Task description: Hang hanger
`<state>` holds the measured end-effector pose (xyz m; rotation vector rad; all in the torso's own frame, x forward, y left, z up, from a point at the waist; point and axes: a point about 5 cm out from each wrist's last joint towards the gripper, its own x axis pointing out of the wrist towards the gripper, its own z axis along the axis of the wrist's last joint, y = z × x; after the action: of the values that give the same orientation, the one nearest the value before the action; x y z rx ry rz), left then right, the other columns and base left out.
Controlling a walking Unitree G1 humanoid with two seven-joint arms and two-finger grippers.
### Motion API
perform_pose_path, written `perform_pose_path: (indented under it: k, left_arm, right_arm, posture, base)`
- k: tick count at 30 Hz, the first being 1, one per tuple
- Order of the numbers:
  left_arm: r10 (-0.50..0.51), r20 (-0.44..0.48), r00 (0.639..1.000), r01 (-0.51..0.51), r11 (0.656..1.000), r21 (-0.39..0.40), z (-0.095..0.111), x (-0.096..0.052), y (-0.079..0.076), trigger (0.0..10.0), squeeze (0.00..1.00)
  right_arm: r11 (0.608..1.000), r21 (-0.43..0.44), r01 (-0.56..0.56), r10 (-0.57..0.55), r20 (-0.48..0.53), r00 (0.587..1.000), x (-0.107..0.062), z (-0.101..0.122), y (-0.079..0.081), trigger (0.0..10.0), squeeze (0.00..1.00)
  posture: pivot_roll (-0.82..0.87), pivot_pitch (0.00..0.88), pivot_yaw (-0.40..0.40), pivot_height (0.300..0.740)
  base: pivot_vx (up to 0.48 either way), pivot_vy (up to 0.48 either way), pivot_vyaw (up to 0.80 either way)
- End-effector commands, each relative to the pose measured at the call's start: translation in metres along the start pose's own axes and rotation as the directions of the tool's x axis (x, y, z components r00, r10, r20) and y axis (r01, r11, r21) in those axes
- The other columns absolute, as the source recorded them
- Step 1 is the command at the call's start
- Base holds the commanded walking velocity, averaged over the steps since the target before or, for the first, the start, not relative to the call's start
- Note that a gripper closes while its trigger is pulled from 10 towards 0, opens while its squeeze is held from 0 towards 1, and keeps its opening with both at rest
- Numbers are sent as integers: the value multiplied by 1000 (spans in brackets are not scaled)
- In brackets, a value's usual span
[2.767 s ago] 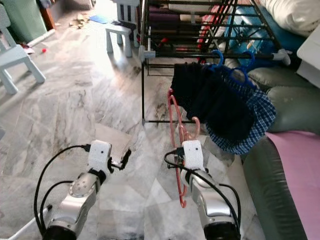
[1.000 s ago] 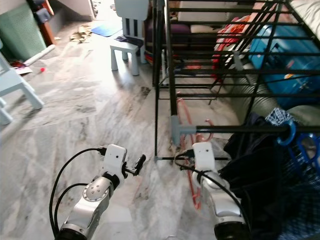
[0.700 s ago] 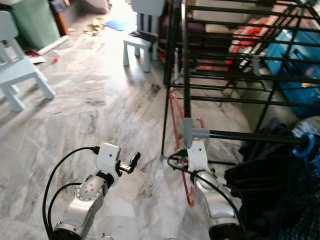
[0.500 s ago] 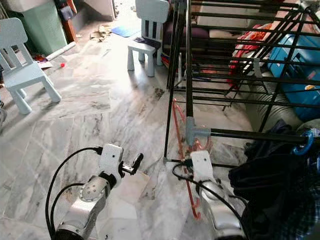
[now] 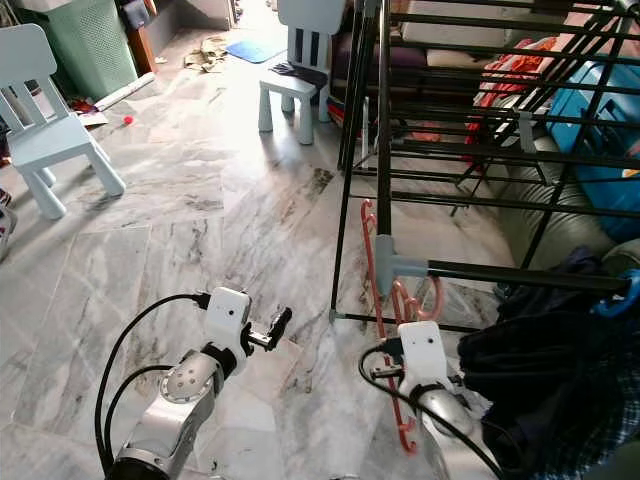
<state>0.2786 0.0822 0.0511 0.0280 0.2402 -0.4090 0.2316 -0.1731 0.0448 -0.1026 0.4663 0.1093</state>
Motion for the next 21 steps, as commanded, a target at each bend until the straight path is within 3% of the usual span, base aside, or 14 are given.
perform_pose_path:
  k: [1,7,13,17,21]
  left_arm:
    - [-9,-8,1000,9,1000,2,-2,-3,-1,10000,0]
    - [-41,15,999,42,999,-20,0,-5,-6,10000,0]
    - [-62,18,998,62,998,-9,1,-6,-10,10000,0]
    - [-62,16,998,62,998,-9,1,-6,-10,10000,0]
    - [-64,12,998,64,998,-5,2,-5,-9,10000,0]
  right_arm:
    - [1000,-6,27,-26,127,992,-10,22,-5,10000,0]
    - [997,-51,59,-49,178,983,-29,22,-12,10000,0]
    - [994,-39,107,-101,120,988,-44,4,-21,10000,0]
    - [992,-32,123,-117,157,981,-41,14,-23,10000,0]
    - [990,31,134,-137,171,976,-23,32,-25,10000,0]
  posture:
    - [-33,126,-33,740]
    - [-56,158,-26,740]
    - [-62,167,-20,740]
    - [-65,164,-17,740]
    - [-63,161,-18,740]
  base:
    - [0,0,0]
    - [0,0,0]
    - [0,0,0]
    - [0,0,0]
    - [0,0,0]
